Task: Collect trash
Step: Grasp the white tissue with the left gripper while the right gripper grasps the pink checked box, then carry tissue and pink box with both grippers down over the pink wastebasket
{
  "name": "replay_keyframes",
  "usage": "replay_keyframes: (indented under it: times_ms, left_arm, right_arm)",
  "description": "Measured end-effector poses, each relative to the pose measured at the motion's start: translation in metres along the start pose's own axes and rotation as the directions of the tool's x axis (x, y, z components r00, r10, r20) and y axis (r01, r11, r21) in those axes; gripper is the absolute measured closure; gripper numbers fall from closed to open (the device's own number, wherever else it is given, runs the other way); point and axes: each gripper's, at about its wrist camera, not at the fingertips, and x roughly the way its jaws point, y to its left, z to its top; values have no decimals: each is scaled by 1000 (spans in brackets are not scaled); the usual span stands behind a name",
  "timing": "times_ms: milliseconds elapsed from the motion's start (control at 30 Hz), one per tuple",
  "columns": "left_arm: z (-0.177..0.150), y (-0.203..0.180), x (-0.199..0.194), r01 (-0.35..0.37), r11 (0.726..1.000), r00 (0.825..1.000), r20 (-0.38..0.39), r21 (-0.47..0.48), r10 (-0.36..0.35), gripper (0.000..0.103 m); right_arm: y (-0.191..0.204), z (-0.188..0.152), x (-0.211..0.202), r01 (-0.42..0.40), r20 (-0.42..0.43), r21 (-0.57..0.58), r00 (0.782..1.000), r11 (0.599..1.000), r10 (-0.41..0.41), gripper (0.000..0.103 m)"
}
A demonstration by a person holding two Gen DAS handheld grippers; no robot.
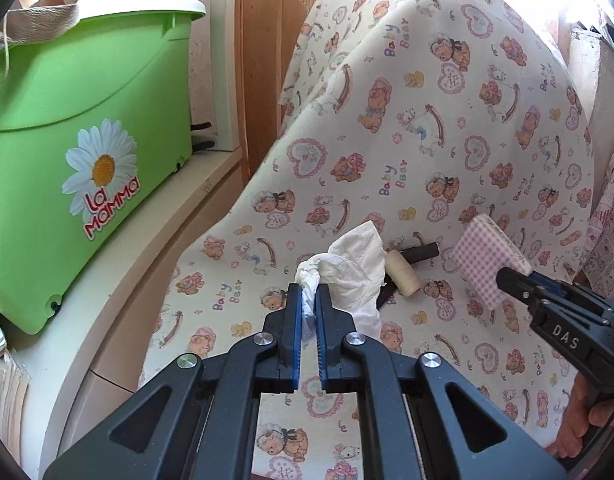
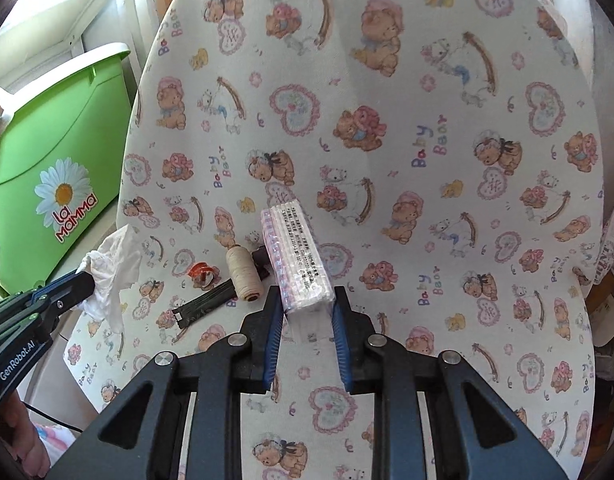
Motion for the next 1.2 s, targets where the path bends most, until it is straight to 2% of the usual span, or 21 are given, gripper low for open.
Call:
replay_keyframes:
  times_ms: [133,300,433,500,600,767,867,1000,1067,1200]
  left_arm:
    - [-4,9,-8,-5,999,1000,26,45,4,97]
    - [-14,18,-13,-39,998,999,40,57,37,97]
    - [-11,25,-16,31,999,999,24,-16,-31,97]
    - [-10,20,-20,22,1000,999,40,3,-22,97]
    - [-13,14,-29,18,999,998,64,41,-20,97]
    - [-17,13,-52,86,996,991,105,24,-88,97]
    - [-22,14,-64,101,995,988,115,25,-104,97]
    - [-36,18,-69,134,991,989,67,-21,-133,97]
    - [-40,20,-70,164,986,986,37,-38,-163,97]
    - [-51,22,-79,161,986,987,31,-48,-160,97]
  right_arm:
    - [-10,0,-12,-4,24,26,1000,1000,4,77]
    - [-23,-1,-29,-81,49,62,996,995,78,77]
    - [-29,-2,-40,-125,51,98,991,987,120,77]
    - [-31,-5,-43,-148,52,112,988,983,143,77]
    - [-31,-11,-55,-138,61,105,989,985,132,77]
    - [-34,-23,-78,-143,83,113,987,983,134,77]
    - [-33,-31,-91,-146,95,115,986,982,136,77]
    - [-31,-41,-111,-187,119,105,978,977,174,77]
    - [-32,-46,-120,-171,142,92,977,981,157,77]
    - [-42,-58,-131,-201,137,148,974,968,181,77]
